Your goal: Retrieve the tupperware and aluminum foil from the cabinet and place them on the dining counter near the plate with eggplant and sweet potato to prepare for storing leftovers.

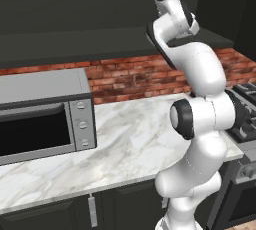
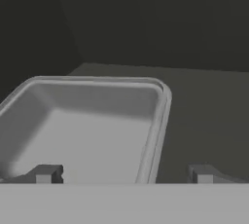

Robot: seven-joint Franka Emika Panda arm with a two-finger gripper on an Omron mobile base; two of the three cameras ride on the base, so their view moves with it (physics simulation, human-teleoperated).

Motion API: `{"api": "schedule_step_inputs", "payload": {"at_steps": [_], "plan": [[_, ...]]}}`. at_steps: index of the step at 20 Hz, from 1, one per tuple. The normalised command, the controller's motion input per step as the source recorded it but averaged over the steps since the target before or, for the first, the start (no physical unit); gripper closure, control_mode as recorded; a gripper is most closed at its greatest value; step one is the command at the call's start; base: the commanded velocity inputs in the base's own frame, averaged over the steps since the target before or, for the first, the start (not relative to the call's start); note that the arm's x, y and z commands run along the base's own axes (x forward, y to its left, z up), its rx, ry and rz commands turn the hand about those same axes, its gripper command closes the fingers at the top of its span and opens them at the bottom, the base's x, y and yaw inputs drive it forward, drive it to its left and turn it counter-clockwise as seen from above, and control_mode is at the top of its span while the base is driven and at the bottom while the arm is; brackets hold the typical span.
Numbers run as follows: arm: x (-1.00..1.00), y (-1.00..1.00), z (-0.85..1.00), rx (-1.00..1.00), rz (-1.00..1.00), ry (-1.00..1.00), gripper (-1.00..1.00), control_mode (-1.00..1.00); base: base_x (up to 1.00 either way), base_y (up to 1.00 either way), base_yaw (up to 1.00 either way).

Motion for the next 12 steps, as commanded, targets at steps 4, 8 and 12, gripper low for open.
{"api": "schedule_step_inputs", "payload": {"at_steps": [4, 8, 12], "plan": [[0.27, -0.17, -0.68, 0.00, 0.00, -0.02, -1.00, -1.00, 0.00, 0.00, 0.00], [0.14, -0.16, -0.39, 0.00, 0.00, -0.02, 1.00, -1.00, 0.00, 0.00, 0.00], [0.00, 0.00, -0.16, 0.01, 0.00, -0.10, 1.00, -1.00, 0.00, 0.00, 0.00]]}}
